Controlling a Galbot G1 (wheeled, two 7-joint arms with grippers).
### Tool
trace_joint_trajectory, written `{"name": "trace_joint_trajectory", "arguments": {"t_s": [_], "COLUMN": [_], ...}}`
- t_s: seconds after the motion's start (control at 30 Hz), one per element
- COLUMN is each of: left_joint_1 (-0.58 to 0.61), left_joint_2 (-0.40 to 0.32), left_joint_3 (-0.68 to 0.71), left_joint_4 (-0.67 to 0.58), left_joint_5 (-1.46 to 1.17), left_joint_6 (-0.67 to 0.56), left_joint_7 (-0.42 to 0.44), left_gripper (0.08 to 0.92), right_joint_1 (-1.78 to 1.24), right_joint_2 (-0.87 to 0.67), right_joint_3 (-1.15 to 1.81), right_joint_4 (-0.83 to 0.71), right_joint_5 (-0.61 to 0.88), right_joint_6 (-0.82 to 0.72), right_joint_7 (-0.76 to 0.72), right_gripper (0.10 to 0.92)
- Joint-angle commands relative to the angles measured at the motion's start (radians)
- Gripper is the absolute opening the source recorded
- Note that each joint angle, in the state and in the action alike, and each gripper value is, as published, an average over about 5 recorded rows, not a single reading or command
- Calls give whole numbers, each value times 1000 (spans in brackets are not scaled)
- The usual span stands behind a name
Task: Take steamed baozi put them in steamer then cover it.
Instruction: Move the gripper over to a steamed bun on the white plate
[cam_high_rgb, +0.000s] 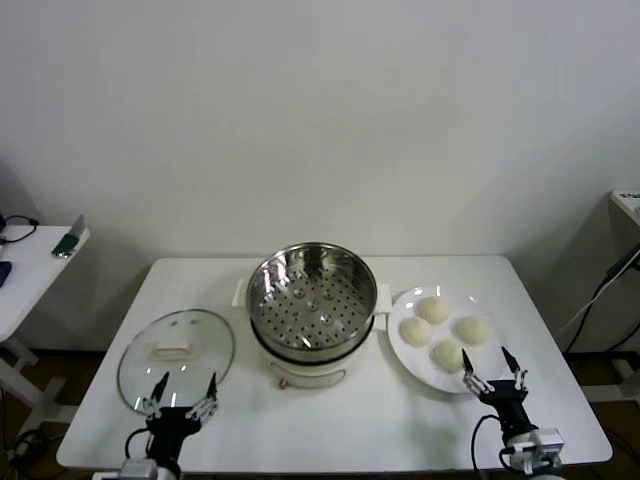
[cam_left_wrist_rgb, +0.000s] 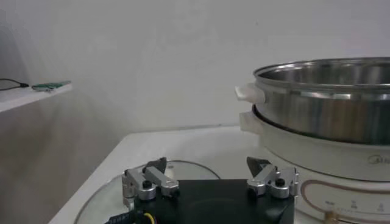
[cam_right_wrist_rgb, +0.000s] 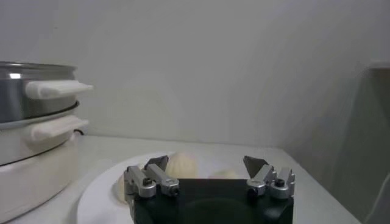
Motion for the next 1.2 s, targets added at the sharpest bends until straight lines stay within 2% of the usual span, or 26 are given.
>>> {"name": "trace_joint_trajectory", "arguments": {"t_s": [0.03,0.23,0.4,0.53,0.63,0.73,0.87,1.1,1.2], "left_joint_1": [7,9,8,10,7,0,-5,-6,-6], "left_joint_2": [3,2,0,-2,-3,-5,-9,-11,-10], "left_joint_3": [2,6,8,8,8,10,11,10,8], "left_joint_4": [-2,-9,-9,-5,2,10,17,28,30], "left_joint_5": [2,5,11,13,15,16,15,10,7], "left_joint_6": [0,1,1,-1,-3,-4,-7,-16,-15], "left_joint_7": [-1,0,1,0,1,1,1,-1,0], "left_gripper": [823,823,823,823,823,823,823,823,823], "right_joint_1": [302,683,1070,1442,1699,1882,1991,1909,1829], "right_joint_2": [-194,-401,-556,-578,-543,-471,-349,-150,-92], "right_joint_3": [-80,-376,-810,-1180,-1450,-1657,-1829,-1849,-1792], "right_joint_4": [-44,-239,-362,-479,-551,-611,-701,-864,-920], "right_joint_5": [20,1,-100,-238,-292,-303,-293,-174,-169], "right_joint_6": [-265,-249,-209,-75,10,41,26,-107,-142], "right_joint_7": [-18,-327,-750,-1072,-1223,-1295,-1316,-1225,-1198], "right_gripper": [823,823,823,823,823,823,823,823,823]}}
